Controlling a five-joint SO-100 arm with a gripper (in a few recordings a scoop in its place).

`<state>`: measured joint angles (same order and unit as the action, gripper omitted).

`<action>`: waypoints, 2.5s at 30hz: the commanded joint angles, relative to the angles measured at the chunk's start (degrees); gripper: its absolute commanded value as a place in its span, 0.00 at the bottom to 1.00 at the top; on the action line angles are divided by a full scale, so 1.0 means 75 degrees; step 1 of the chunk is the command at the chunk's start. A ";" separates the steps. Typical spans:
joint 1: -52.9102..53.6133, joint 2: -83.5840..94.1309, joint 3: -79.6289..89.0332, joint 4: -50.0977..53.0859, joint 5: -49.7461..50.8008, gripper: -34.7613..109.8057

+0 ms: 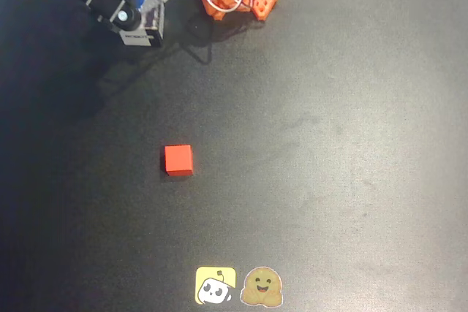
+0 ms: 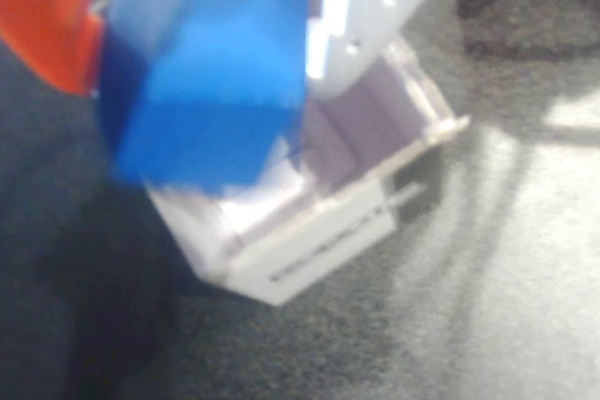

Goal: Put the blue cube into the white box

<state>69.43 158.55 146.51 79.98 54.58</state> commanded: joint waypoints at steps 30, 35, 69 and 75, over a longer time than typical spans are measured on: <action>-0.6410 0.2191 0.0762 -0.0820 0.3375 0.24; -0.7840 0.3270 0.1371 -0.0797 0.3844 0.24; -0.8918 0.3270 0.3023 -0.0363 0.4828 0.24; -0.8906 0.3270 0.3035 -0.0363 0.4828 0.24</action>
<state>2.46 182.90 169.45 77.08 91.05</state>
